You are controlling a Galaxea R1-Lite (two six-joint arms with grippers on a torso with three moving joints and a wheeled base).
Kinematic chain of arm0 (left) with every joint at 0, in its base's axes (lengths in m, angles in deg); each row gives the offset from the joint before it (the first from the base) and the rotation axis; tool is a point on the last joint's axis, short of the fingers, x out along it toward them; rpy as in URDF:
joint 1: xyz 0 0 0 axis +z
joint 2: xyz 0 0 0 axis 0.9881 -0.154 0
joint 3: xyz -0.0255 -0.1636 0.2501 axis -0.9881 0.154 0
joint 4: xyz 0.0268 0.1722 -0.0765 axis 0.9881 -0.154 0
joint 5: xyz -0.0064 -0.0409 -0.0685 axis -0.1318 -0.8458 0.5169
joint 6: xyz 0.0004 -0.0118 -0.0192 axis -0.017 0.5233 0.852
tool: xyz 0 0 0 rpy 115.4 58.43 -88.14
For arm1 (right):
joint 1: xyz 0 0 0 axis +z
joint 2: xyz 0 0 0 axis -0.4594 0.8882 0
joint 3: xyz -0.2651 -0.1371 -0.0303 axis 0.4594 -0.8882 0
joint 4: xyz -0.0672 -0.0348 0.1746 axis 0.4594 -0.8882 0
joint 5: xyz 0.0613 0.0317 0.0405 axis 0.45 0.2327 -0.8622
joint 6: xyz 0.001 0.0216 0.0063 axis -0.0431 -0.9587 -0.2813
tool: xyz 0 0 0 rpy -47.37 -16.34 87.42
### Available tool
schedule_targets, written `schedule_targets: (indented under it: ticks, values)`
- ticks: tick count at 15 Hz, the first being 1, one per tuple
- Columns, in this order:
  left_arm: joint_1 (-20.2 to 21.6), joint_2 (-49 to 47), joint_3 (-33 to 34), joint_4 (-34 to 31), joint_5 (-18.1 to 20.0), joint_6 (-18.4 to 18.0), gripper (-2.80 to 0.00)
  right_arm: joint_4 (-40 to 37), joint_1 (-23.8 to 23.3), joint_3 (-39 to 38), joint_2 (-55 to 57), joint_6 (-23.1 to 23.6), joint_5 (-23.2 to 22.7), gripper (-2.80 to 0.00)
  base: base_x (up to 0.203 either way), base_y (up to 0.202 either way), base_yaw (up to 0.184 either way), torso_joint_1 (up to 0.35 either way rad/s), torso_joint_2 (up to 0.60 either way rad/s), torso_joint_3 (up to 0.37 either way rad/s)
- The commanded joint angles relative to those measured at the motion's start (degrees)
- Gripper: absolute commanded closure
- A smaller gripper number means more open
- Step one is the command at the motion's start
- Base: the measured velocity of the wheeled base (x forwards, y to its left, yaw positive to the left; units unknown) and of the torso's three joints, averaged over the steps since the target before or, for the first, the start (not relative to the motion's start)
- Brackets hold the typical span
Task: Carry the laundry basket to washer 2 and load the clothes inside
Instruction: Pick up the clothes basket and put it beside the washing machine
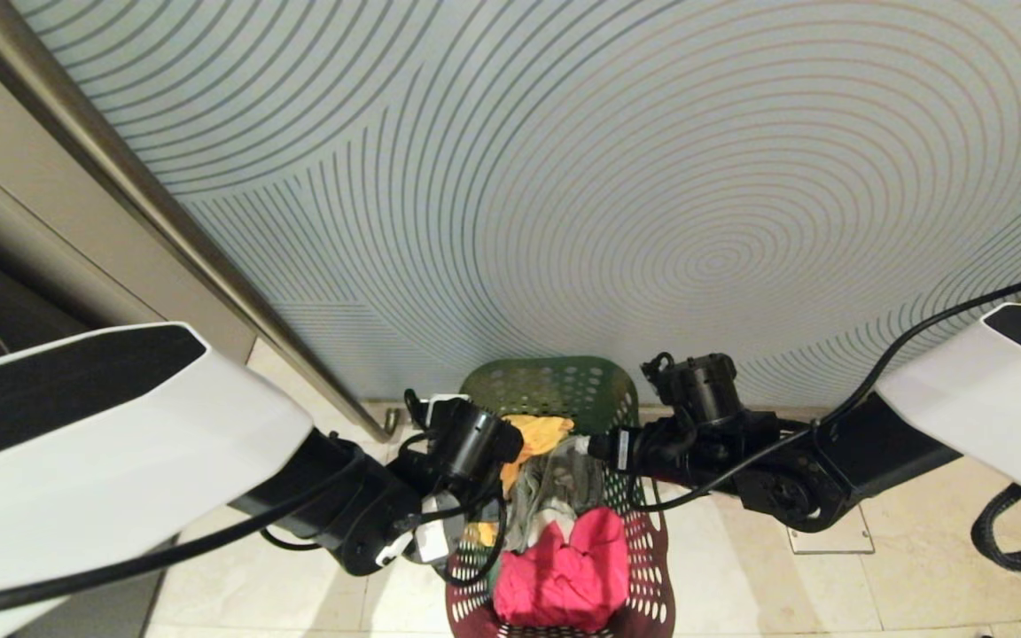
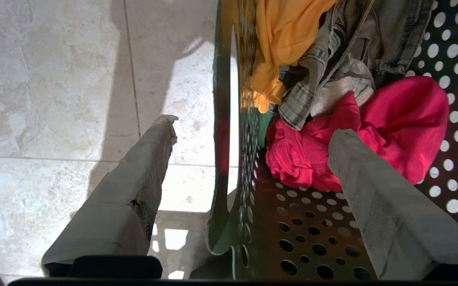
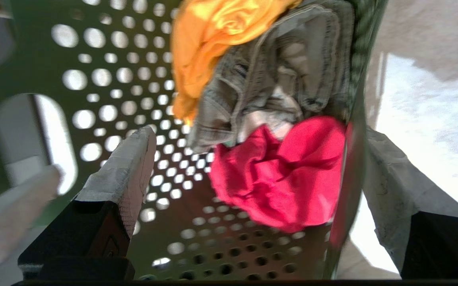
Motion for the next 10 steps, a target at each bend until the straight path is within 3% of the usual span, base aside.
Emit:
schedule_targets:
  ticks: [1,10]
  values:
    - [0.17,-0.54,0.00,0.10,-0.18,0.17,-2.80,-0.06,0.70,-0.03,-1.25,-0.46,-0.06,-2.80,0.000,0.000,0.000,0.000,0.00,0.000]
    - [0.00,-1.91,-0.18,1.10,-0.04,0.18,-2.80,1.31,2.10,-4.84,-2.61,-2.47,-0.59,-2.80,0.000,0.000,0.000,0.000,0.00,0.000]
